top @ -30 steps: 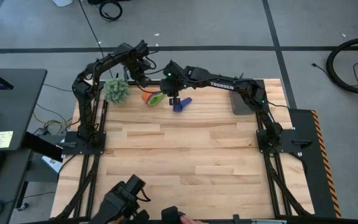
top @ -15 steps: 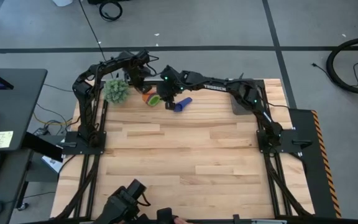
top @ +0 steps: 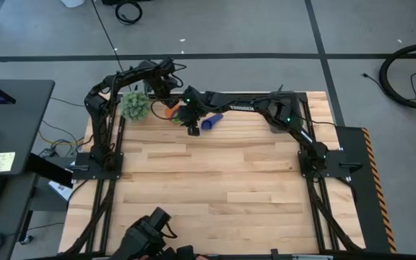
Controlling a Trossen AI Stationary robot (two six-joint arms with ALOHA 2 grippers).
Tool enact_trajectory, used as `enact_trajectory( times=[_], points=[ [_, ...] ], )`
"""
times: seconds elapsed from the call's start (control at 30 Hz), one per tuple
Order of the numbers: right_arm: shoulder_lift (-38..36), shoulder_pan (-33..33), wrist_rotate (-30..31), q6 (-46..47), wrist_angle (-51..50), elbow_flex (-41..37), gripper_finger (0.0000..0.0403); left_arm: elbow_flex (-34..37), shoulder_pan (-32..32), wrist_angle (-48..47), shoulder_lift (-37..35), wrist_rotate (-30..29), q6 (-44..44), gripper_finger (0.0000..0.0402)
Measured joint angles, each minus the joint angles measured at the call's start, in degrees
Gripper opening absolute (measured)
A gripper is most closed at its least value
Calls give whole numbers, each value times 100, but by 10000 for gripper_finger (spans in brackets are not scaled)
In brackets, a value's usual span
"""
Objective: Nest measuring cups in basket
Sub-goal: Adjust the stacked measuring cups
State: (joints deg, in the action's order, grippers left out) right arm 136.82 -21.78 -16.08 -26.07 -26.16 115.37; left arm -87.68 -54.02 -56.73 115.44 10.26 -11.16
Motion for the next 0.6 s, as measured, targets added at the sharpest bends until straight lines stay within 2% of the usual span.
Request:
enact_trajectory(
  times=[0.53,0.6],
  points=[
    [10,-15,131,-13,161,2,130,-2,-3,-33,111,177,-46,40],
    [10,-42,138,188,242,2,130,-2,22,-33,111,371,-50,40]
  ],
)
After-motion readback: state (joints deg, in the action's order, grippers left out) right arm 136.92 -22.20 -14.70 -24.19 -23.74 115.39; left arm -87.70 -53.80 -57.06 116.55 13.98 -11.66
